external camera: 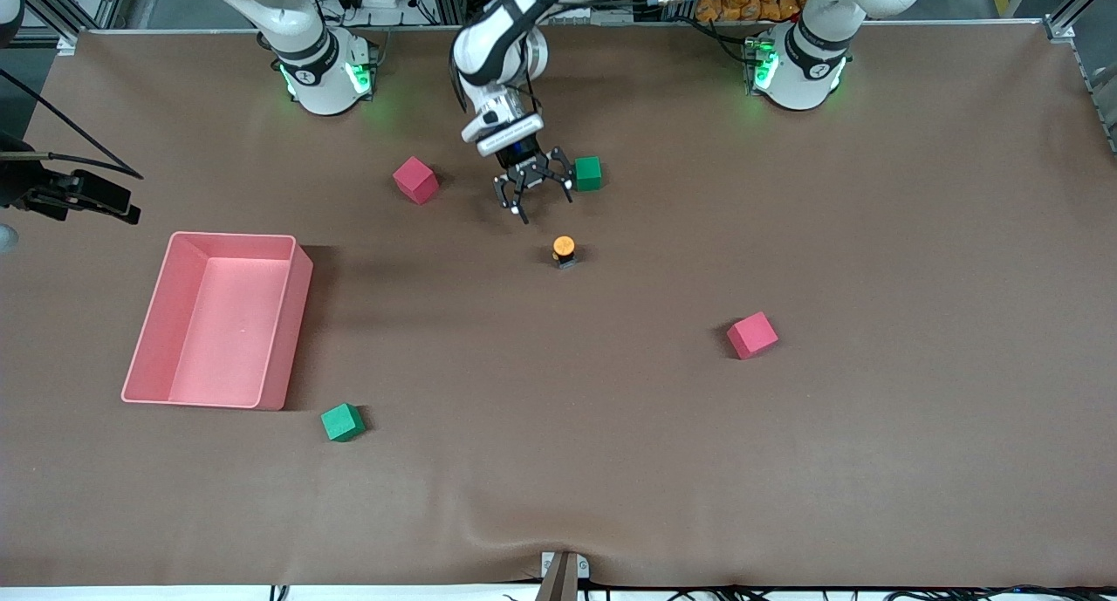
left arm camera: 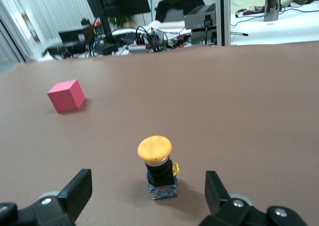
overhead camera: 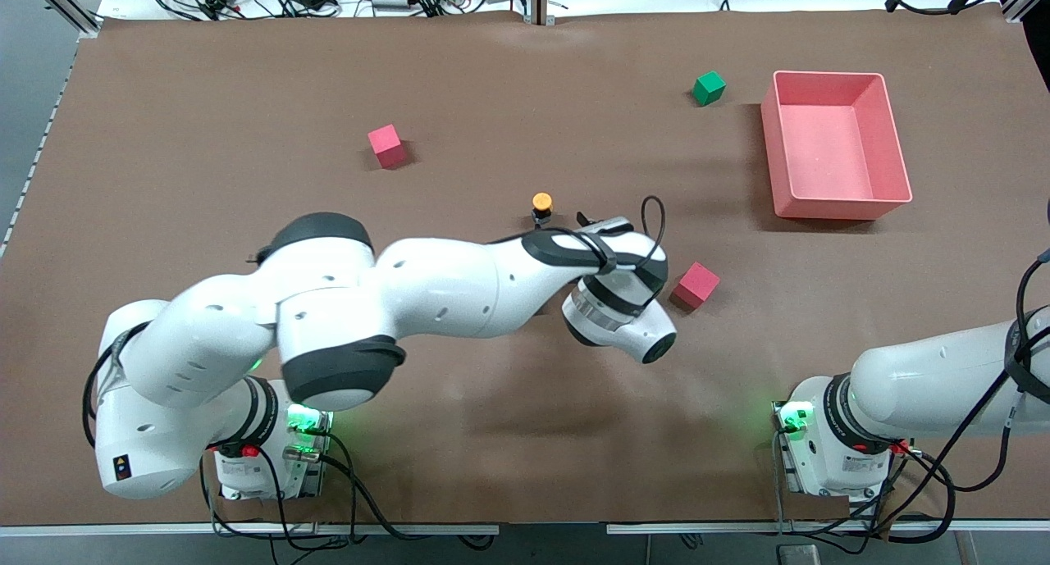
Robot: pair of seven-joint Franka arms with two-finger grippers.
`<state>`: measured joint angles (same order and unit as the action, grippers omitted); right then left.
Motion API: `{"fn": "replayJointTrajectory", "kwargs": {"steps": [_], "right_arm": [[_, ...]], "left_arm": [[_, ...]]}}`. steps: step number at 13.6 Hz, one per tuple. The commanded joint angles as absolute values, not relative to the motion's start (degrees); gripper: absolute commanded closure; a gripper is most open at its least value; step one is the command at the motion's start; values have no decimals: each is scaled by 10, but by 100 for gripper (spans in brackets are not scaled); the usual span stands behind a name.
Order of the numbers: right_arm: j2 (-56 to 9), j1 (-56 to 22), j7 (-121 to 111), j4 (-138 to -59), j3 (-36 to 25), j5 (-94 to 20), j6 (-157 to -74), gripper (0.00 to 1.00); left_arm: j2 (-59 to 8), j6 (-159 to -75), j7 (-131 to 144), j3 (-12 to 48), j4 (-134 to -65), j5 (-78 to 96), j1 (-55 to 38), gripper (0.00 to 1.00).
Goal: Place and upright button with both arms
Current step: 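Set the button upright on the table and open the left gripper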
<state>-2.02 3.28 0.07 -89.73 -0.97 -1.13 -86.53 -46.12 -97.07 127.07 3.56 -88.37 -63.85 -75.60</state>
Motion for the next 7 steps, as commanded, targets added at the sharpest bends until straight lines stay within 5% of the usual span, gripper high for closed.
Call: {"fn": "replayJointTrajectory", "kwargs": {"steps": [1,7], "right_arm": [[-12,32,10,-903,-10,-18,-863,0],[-12,33,10,-902,-10,-18,-863,0]], "left_arm": [[-370,-1018,1234,45,-924,-590,-725,0],[-229,-1043,1039,45,-926,-424,-648,0]]}}
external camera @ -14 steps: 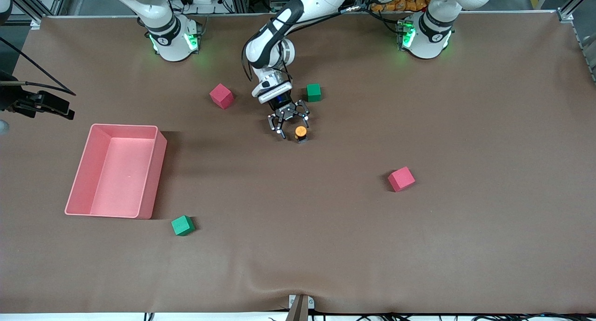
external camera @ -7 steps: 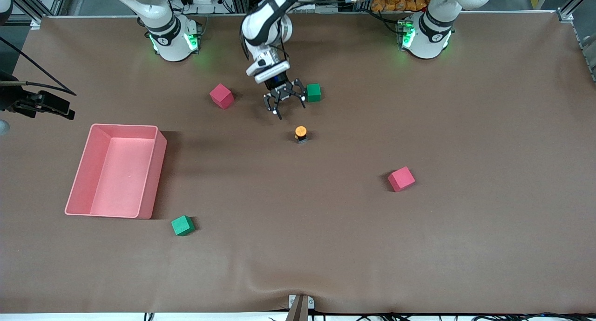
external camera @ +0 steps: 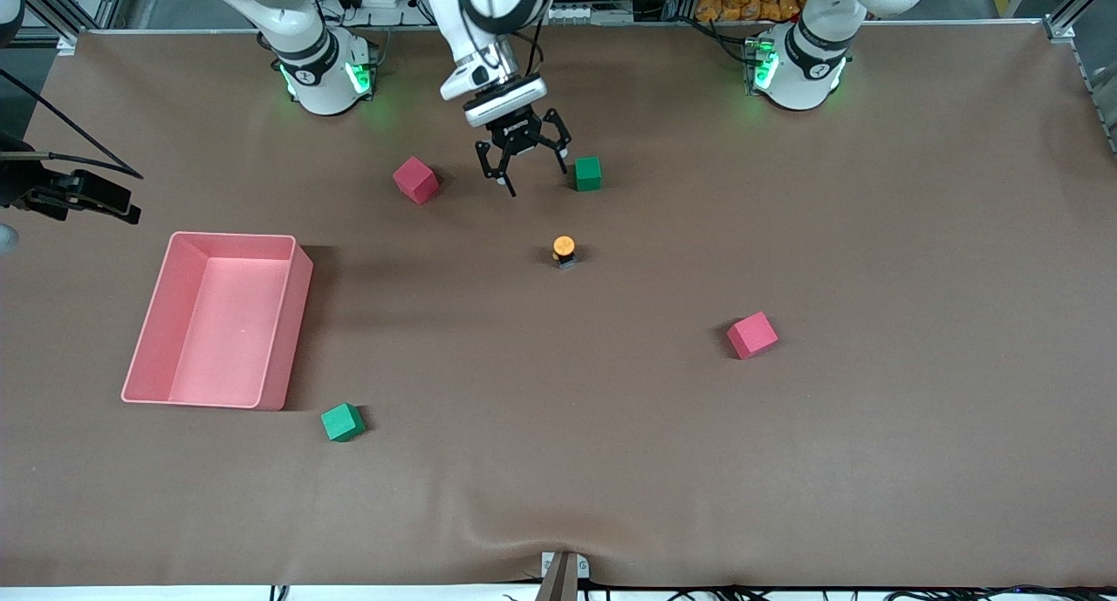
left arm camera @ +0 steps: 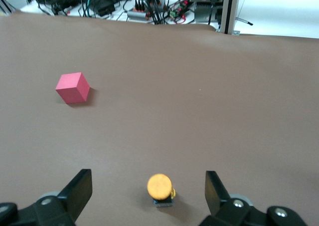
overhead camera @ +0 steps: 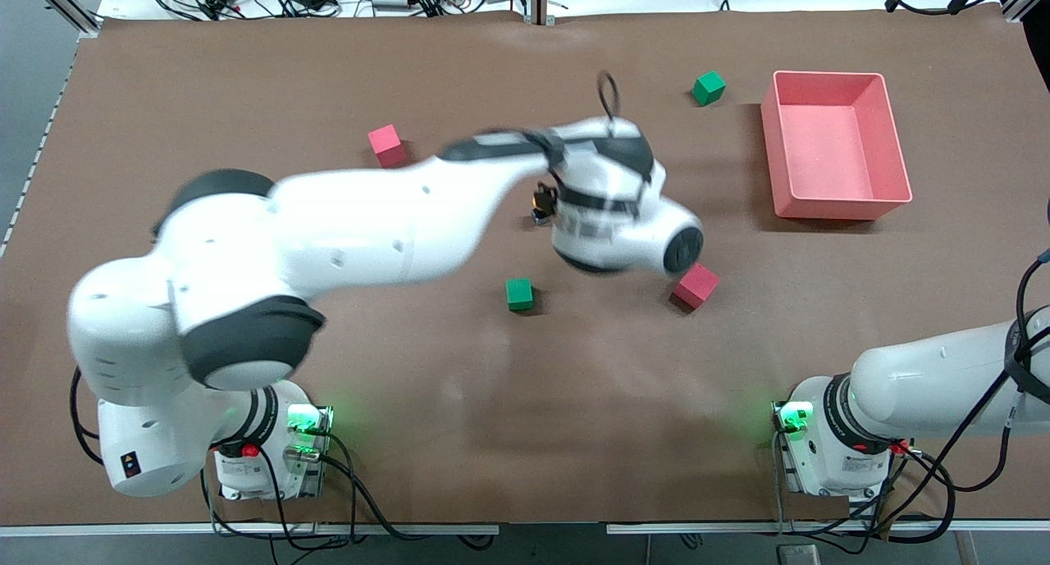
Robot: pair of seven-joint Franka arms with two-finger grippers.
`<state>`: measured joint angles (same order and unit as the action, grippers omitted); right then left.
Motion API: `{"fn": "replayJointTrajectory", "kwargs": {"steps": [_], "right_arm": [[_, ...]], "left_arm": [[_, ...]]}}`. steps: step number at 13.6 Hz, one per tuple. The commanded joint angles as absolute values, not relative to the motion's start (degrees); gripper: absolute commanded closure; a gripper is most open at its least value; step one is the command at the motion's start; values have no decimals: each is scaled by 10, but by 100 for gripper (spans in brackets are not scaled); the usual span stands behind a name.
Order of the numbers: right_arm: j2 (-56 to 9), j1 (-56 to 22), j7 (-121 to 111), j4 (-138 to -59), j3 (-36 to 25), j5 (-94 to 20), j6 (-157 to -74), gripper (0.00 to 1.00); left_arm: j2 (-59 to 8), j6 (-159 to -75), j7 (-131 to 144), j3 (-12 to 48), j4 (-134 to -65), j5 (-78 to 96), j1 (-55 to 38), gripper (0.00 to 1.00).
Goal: Place and upright button with both arms
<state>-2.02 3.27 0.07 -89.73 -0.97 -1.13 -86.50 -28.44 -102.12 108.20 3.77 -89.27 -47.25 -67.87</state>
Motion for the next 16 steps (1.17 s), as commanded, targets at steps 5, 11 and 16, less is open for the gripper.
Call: {"fn": "replayJointTrajectory", "kwargs": {"steps": [5,11,16], "right_arm": [[-12,32,10,-901,-10,-18,-863,0],[-12,32,0,-889,-10,-15,-861,0],[-12,32,0,-867,-10,-11,-841,0]], "left_arm": [[-125,-1052,815,45,-928,-276,-528,0],[-43,-1044,568,41,-925,-131,-384,0],[5,-985,362,41,-909,-44,-251,0]]}}
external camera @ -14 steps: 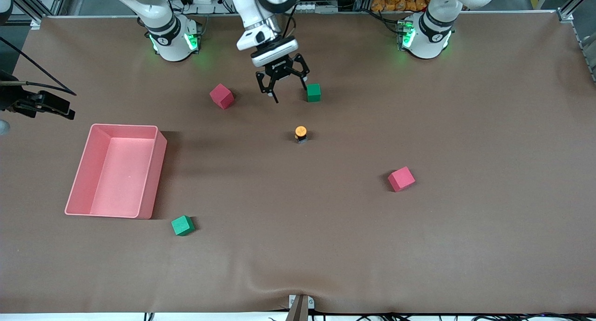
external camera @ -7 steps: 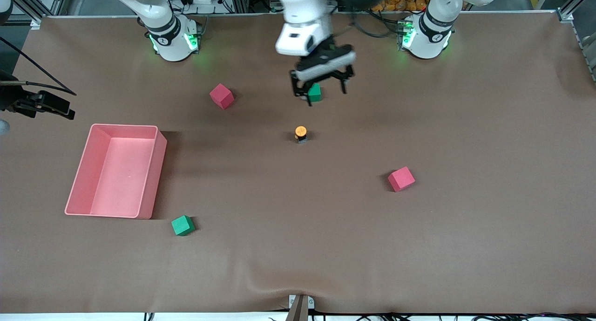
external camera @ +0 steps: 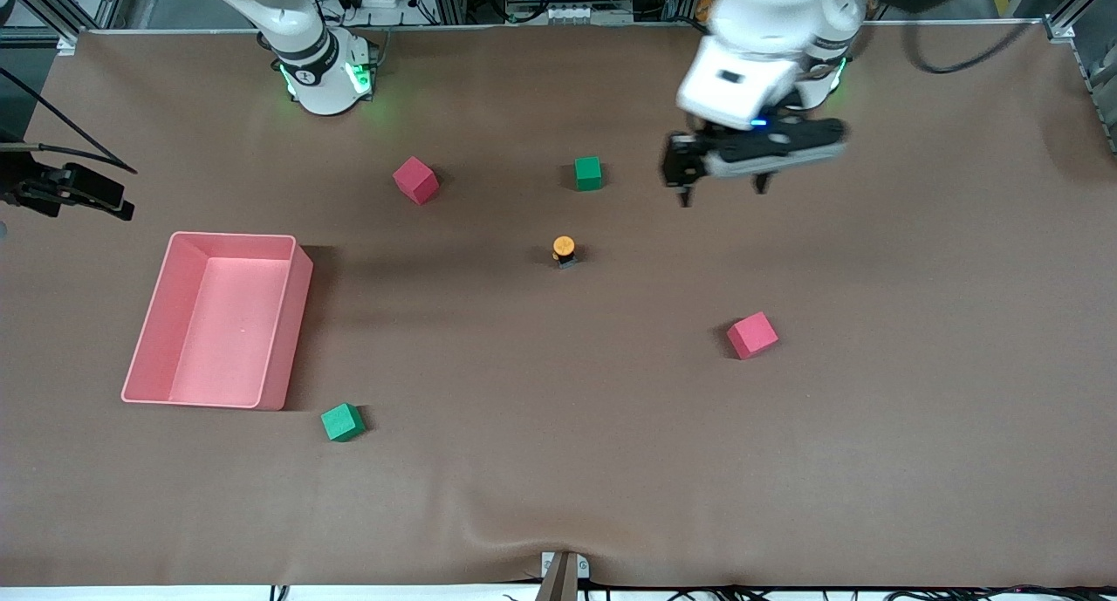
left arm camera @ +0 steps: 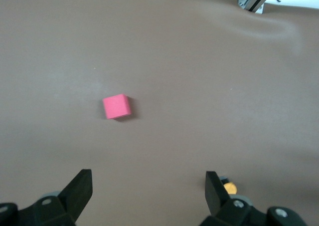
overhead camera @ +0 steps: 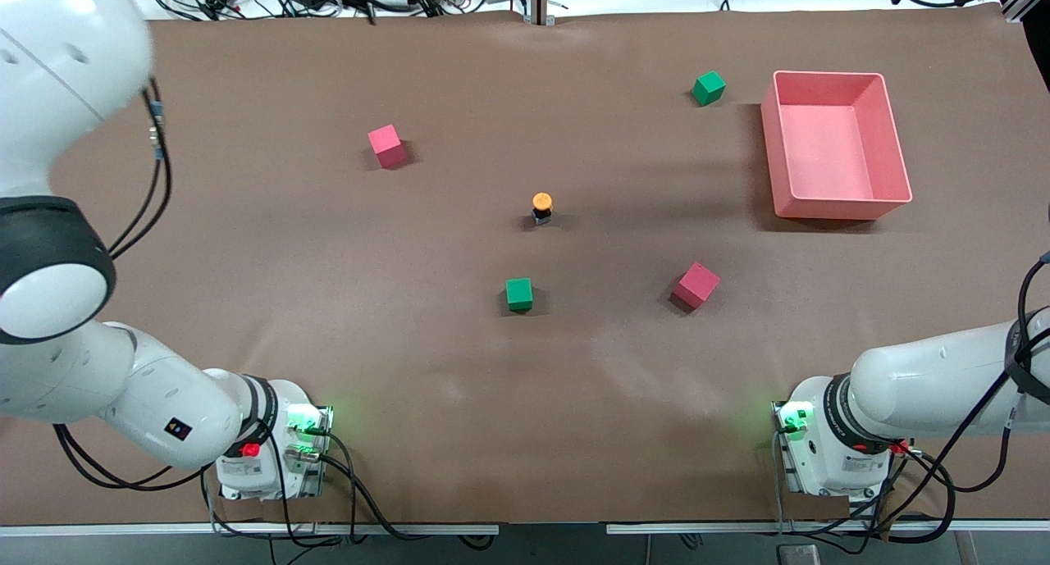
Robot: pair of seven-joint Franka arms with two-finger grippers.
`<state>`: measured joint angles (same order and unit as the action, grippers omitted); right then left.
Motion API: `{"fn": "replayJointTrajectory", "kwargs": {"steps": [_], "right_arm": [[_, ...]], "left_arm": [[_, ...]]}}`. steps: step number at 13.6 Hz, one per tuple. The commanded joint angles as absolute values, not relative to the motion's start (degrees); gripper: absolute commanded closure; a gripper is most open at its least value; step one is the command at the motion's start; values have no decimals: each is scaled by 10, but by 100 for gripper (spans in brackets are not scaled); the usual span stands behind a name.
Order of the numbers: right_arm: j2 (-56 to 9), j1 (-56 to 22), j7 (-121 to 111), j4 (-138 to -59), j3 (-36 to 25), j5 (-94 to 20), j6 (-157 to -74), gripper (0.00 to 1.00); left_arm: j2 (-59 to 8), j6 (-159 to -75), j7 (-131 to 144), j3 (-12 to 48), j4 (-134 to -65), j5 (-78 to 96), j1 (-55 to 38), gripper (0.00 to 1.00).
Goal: Place and upright button with both arms
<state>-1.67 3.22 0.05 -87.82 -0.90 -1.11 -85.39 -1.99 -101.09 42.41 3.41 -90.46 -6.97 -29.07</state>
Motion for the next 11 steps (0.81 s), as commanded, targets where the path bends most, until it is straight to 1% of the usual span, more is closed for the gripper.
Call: {"fn": "replayJointTrajectory", "kwargs": {"steps": [1,3,6,11], "right_arm": [[-12,32,1,-867,-10,-11,-841,0],[-12,31,10,-867,-9,-11,-837,0],[-11,32,11,-867,-11,-11,-838,0],[-10,33,11,-866,-12,-9,-843,0]], "left_arm": [[6,-961,301,40,-892,-43,-232,0],[6,-910,218,40,-851,-13,-177,0],[6,-892,68,40,-840,34,-86,0],[12,-832,33,40,-833,28,-31,0]]}}
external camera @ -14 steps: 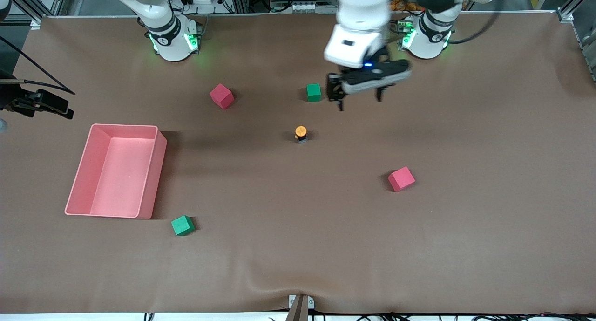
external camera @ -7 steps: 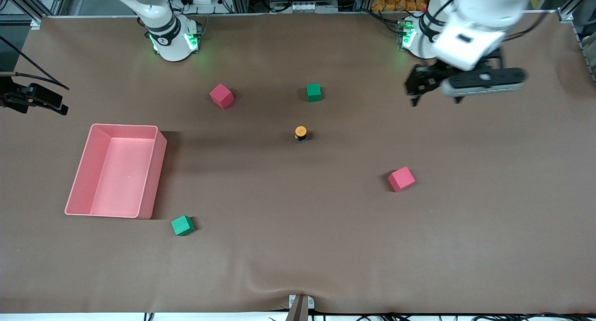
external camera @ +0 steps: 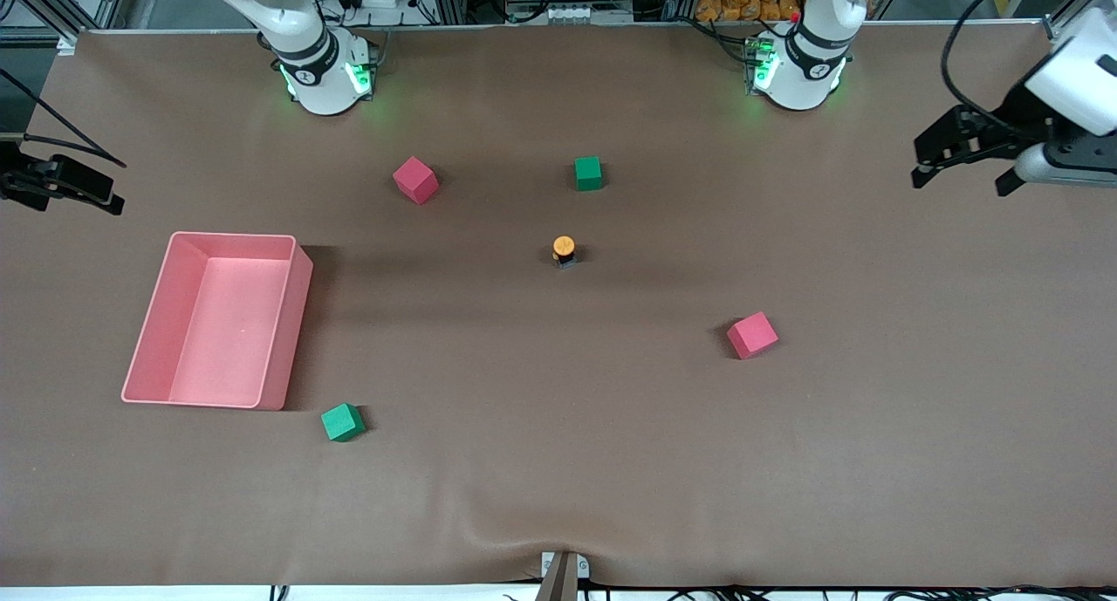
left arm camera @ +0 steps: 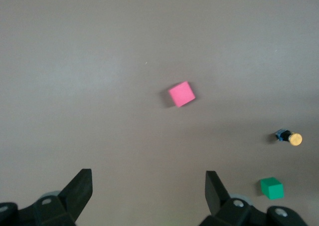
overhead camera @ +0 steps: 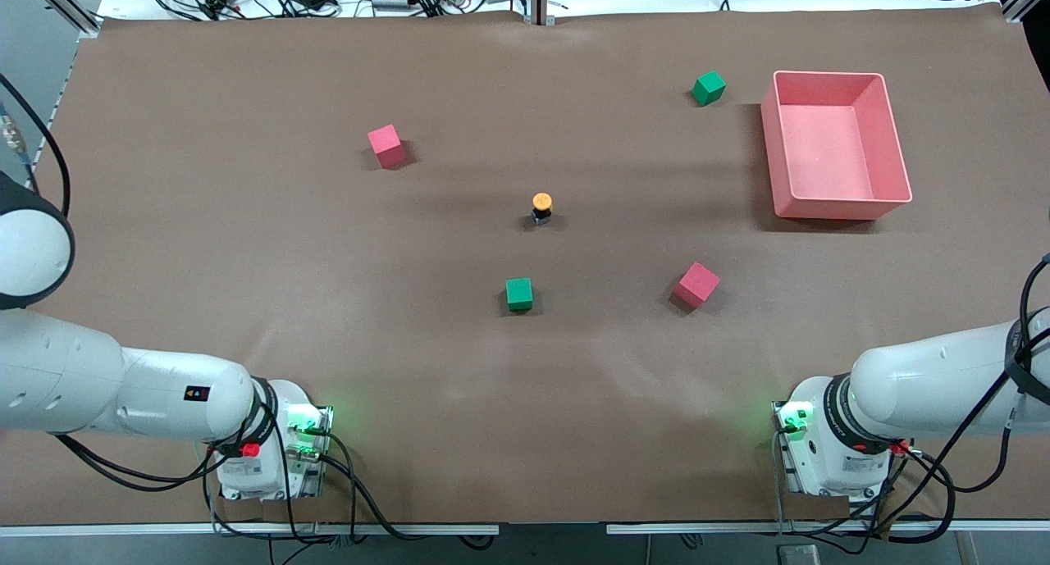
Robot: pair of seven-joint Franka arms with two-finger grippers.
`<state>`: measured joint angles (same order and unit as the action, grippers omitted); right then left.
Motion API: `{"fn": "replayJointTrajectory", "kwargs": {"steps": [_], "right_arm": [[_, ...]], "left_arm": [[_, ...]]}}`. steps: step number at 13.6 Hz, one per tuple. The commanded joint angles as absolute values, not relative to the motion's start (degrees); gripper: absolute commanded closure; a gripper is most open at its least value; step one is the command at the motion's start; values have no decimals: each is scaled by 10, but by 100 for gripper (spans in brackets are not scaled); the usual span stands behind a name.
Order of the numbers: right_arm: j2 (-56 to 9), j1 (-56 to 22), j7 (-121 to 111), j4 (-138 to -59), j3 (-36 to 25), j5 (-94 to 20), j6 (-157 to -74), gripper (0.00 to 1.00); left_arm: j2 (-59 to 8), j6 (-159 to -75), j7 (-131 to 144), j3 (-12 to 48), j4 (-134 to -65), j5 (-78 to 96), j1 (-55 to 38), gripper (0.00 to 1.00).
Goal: Place and upright button with both arms
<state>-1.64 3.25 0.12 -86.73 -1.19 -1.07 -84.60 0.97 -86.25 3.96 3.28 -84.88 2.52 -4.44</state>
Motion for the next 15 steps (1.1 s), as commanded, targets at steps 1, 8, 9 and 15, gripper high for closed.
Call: {"fn": "replayJointTrajectory", "kwargs": {"steps": [1,8,9,15], "right_arm": [[-10,33,11,-866,-12,-9,-843,0],[-9,33,11,-863,-11,-14,-843,0],[-9,33,11,-863,-11,-14,-843,0],[-9,33,11,-863,-11,-15,-842,0]], "left_arm": [[28,-824,39,41,-844,31,-31,0],[66,-851,107,84,-935,18,-26,0],[62,-852,103,83,-933,19,-18,0],[18,-867,88,81,-869,17,-11,0]]}}
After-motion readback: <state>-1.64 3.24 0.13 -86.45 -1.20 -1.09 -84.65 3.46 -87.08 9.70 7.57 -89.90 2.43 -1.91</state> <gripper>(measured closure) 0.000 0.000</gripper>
